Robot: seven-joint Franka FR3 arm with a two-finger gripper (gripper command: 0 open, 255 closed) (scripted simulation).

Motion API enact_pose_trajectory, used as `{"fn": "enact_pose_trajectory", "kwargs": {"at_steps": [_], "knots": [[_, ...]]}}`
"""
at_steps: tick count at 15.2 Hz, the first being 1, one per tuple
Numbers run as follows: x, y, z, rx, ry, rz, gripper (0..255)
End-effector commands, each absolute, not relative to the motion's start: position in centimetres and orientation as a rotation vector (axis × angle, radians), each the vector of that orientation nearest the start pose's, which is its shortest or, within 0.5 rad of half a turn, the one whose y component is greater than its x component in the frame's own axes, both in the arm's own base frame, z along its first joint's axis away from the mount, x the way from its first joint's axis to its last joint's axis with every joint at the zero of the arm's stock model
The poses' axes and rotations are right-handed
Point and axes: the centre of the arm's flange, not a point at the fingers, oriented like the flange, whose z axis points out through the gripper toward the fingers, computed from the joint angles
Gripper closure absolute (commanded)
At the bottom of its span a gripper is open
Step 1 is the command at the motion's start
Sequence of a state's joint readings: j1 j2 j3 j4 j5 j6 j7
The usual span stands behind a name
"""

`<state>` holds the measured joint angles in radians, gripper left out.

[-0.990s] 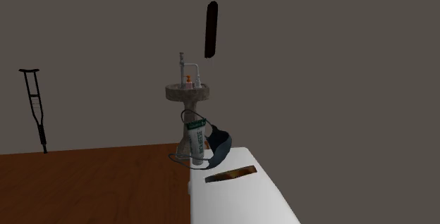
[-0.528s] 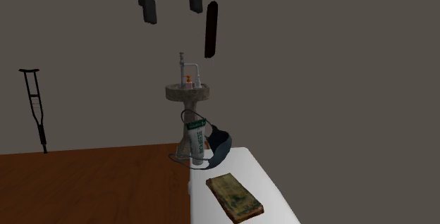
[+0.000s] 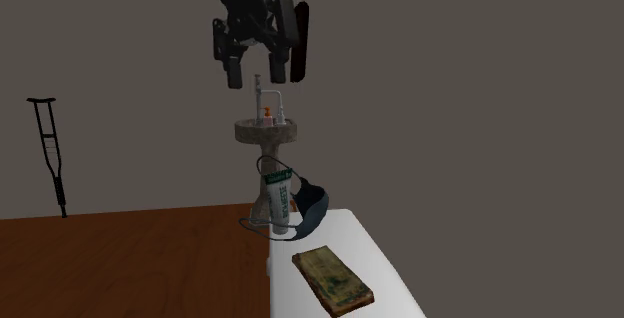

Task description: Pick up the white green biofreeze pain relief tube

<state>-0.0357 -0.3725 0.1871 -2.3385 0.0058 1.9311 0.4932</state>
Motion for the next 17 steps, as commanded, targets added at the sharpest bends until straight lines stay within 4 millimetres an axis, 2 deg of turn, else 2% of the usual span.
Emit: {"fn": "enact_pose_trajectory", "kwargs": {"at_steps": [1,9,17], "knots": [[44.6,7.9,45.4,-3.148,0.64,0.024,0],[52.5,9.9,38.8,-3.087,0.892,0.001,0],[60.7,10.5,32.4,-3.005,1.139,-0.022,0]]}}
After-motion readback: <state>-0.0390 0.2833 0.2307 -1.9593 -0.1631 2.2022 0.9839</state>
